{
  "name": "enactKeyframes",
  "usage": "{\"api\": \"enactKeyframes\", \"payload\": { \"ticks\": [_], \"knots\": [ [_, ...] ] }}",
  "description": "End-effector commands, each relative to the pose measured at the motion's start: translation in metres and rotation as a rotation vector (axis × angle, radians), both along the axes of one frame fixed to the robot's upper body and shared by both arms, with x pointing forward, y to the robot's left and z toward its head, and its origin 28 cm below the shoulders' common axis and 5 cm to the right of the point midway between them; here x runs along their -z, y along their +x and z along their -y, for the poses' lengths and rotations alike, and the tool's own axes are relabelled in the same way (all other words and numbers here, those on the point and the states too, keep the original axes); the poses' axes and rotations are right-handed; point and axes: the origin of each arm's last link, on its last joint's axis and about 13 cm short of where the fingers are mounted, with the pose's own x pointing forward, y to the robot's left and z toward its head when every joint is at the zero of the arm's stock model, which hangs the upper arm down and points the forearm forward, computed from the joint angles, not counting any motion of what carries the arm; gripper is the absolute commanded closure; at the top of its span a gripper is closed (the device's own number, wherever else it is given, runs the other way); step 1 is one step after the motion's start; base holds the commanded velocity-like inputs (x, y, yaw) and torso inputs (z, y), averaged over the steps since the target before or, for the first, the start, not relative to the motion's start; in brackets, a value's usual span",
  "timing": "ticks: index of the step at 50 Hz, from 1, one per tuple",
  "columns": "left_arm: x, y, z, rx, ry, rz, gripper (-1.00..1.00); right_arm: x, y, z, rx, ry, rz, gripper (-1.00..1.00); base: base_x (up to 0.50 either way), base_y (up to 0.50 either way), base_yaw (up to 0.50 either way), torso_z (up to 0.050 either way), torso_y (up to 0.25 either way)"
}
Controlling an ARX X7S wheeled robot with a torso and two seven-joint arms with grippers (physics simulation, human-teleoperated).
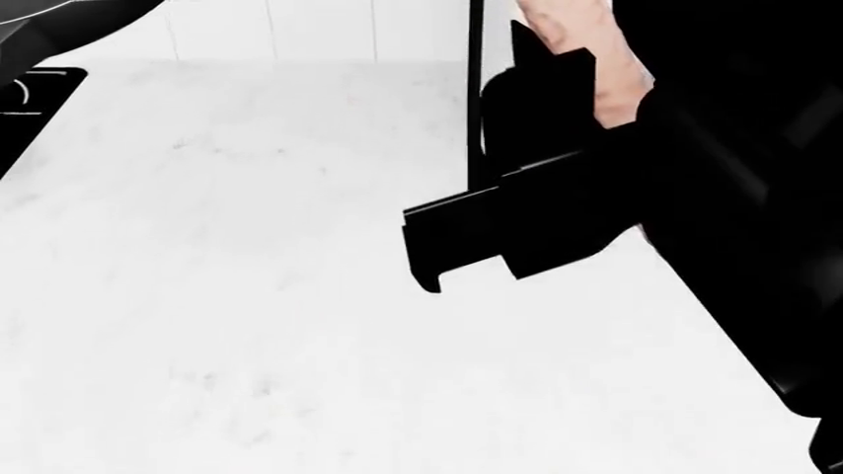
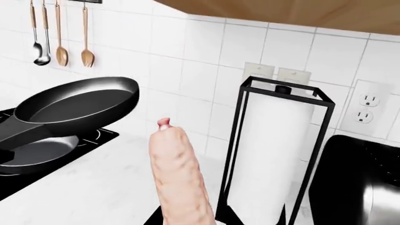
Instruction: Place both pans onto different burners. Then place the broccoli and the sausage on different pans.
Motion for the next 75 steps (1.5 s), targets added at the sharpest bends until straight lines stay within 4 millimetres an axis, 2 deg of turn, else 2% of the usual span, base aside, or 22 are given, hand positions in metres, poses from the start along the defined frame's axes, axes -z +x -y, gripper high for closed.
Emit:
{"api": "enactKeyframes", "payload": {
  "ticks": [1,16,25,39,47,65,75],
  "knots": [
    [-0.009,-0.004,0.001,0.016,-0.034,0.059,1.00,0.002,-0.001,-0.001,-0.038,-0.003,0.034,1.00,-0.50,0.00,0.00,0.000,0.000],
    [-0.009,-0.005,0.000,0.007,-0.030,0.068,1.00,0.005,0.000,0.001,-0.030,0.008,0.030,1.00,-0.50,0.00,0.00,0.000,0.000],
    [-0.009,-0.004,0.000,0.006,-0.031,0.067,1.00,0.006,0.000,0.002,-0.012,0.011,0.037,1.00,0.00,0.02,0.00,0.000,0.000],
    [-0.013,-0.003,0.000,-0.004,-0.012,0.083,1.00,0.004,0.000,0.002,-0.011,0.007,0.041,1.00,0.00,0.49,0.00,0.000,0.000],
    [-0.010,0.007,-0.011,-0.076,0.076,0.083,1.00,0.006,0.001,0.002,-0.015,0.009,0.037,1.00,0.00,0.50,0.00,0.000,0.001],
    [-0.022,-0.006,-0.017,-0.117,0.103,0.103,1.00,0.006,0.002,0.001,-0.020,0.010,0.042,1.00,0.00,0.50,0.00,0.000,0.001],
    [-0.016,-0.003,-0.016,-0.107,0.093,0.093,1.00,0.007,0.001,0.003,-0.014,0.007,0.042,1.00,0.00,0.50,0.00,0.000,0.002]
  ]
}}
